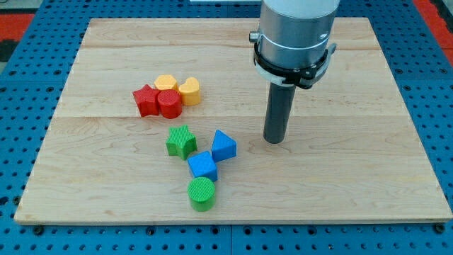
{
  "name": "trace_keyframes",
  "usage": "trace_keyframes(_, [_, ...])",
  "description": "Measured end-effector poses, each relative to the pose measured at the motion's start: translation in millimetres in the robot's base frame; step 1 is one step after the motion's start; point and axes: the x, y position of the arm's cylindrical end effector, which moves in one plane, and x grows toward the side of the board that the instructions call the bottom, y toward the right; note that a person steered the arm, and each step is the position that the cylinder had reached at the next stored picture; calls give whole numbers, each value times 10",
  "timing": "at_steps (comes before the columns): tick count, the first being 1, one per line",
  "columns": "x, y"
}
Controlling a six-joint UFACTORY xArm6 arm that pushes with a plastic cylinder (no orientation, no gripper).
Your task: Slide the yellow heart and red circle to the bottom right of the red star
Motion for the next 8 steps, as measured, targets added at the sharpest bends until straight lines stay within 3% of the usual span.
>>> trace_keyframes(4, [-10,28])
trace_keyframes(6, [-412,-80])
trace_keyframes(8, [-1089,-781])
